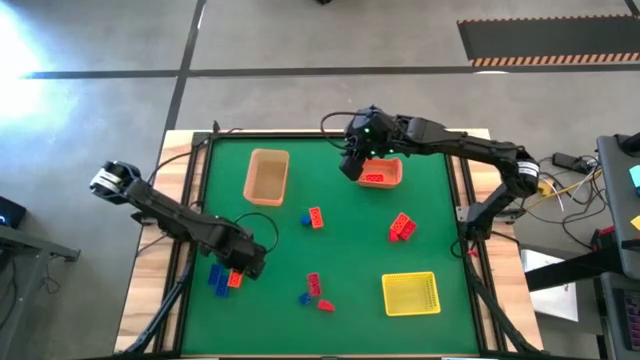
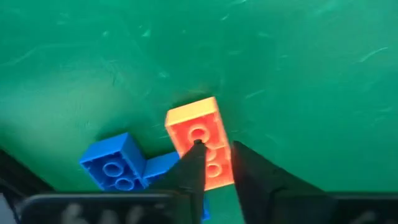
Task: Sort & place blocks by color
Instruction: Put the orange game piece into the right orange bin
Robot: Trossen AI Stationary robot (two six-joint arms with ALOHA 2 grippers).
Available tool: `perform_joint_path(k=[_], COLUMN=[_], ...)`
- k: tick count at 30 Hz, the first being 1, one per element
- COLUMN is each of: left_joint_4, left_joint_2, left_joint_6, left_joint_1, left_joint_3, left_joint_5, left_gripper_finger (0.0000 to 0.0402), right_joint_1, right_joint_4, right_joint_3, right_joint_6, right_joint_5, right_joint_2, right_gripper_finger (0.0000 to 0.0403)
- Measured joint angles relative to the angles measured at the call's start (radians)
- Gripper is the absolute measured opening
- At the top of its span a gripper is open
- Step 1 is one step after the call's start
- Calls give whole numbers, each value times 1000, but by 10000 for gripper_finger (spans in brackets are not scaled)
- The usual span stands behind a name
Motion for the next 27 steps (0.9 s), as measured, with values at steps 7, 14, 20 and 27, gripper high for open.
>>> perform_joint_path(k=[7, 14, 20, 27], left_joint_4=[2, 18, 23, 34], left_joint_2=[46, 117, 162, 175], left_joint_6=[-15, 33, 37, 38], left_joint_1=[-29, -30, -30, -30], left_joint_3=[-3, -4, -5, -5], left_joint_5=[-1, -5, -13, -23], left_gripper_finger=[194, 256, 258, 224], right_joint_1=[0, 0, 0, 0], right_joint_4=[8, 8, 8, 8], right_joint_3=[0, 0, 0, 0], right_joint_6=[1, 0, 0, 10], right_joint_5=[0, 0, 0, 0], right_joint_2=[3, 3, 3, 3], right_gripper_finger=[123, 126, 121, 122])
